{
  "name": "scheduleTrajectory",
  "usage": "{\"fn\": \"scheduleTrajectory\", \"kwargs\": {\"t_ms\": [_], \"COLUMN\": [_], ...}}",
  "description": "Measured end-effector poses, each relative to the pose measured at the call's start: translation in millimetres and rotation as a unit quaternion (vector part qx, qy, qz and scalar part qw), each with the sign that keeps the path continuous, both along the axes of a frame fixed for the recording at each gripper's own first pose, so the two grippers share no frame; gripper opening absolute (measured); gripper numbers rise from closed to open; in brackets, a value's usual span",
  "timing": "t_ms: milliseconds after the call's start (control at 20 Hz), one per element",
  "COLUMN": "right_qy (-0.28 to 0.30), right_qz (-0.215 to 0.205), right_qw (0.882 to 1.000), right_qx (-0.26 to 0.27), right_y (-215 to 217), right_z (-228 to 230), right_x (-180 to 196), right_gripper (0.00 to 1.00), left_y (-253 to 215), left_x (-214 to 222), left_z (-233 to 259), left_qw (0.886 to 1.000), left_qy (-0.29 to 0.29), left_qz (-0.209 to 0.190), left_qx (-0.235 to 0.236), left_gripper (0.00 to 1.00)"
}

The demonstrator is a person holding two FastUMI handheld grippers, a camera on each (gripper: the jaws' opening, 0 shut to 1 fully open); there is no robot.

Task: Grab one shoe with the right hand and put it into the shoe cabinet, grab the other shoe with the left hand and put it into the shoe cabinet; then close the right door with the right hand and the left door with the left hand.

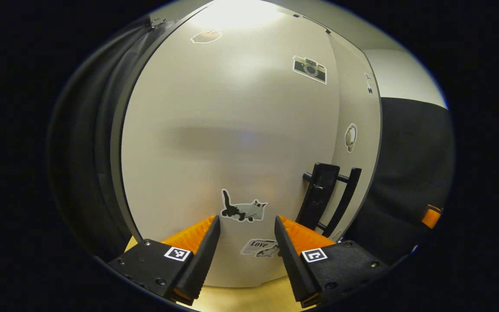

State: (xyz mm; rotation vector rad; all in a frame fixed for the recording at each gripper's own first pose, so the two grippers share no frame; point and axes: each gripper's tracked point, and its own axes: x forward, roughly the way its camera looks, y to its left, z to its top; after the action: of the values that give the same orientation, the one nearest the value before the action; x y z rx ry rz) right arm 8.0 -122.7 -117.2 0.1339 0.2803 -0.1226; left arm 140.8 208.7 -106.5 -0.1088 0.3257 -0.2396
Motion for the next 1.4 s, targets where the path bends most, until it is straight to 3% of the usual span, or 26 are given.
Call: {"fn": "scheduleTrajectory", "kwargs": {"t_ms": [350, 400, 550, 600, 650, 700, 1000, 1100, 1150, 1250, 1300, 1350, 1400], "right_qy": [0.027, 0.029, 0.032, 0.032, 0.033, 0.034, 0.025, 0.022, 0.02, 0.009, 0.003, -0.004, -0.013], "right_qz": [0.034, 0.036, 0.034, 0.032, 0.031, 0.029, 0.033, 0.037, 0.039, 0.044, 0.048, 0.054, 0.058], "right_qw": [0.999, 0.999, 0.999, 0.999, 0.999, 0.999, 0.999, 0.999, 0.999, 0.999, 0.999, 0.998, 0.998], "right_qx": [0.021, 0.022, 0.019, 0.021, 0.022, 0.023, 0.017, 0.015, 0.016, 0.021, 0.022, 0.022, 0.021], "right_y": [34, 36, 33, 32, 30, 28, 24, 24, 25, 26, 26, 28, 30], "right_z": [-27, -29, -30, -31, -31, -31, -19, -16, -12, 0, 7, 15, 23], "right_x": [12, 12, 6, 5, 3, 2, -8, -13, -15, -17, -16, -16, -15], "right_gripper": [0.93, 0.97, 0.97, 0.93, 0.97, 0.93, 0.97, 0.92, 0.97, 0.97, 0.96, 0.92, 0.96], "left_y": [-6, -6, -4, -4, -3, -2, 2, 6, 8, 11, 11, 10, 9], "left_x": [-3, -3, -1, -1, 0, 0, -15, -28, -36, -56, -67, -79, -92], "left_z": [-2, -3, -3, -3, -3, -5, -6, 7, 15, 43, 61, 80, 100], "left_qw": [1.0, 1.0, 1.0, 1.0, 1.0, 1.0, 1.0, 1.0, 0.999, 0.999, 0.998, 0.997, 0.997], "left_qy": [-0.005, -0.006, -0.008, -0.009, -0.011, -0.01, 0.002, -0.007, -0.012, -0.031, -0.044, -0.057, -0.07], "left_qz": [0.002, 0.002, 0.009, 0.01, 0.012, 0.012, 0.021, 0.026, 0.027, 0.029, 0.028, 0.027, 0.026], "left_qx": [0.013, 0.014, 0.009, 0.006, 0.007, 0.009, 0.007, 0.011, 0.018, 0.033, 0.035, 0.035, 0.035], "left_gripper": [0.78, 0.78, 0.77, 0.77, 0.77, 0.76, 0.75, 0.79, 0.79, 0.79, 0.73, 0.78, 0.78]}}
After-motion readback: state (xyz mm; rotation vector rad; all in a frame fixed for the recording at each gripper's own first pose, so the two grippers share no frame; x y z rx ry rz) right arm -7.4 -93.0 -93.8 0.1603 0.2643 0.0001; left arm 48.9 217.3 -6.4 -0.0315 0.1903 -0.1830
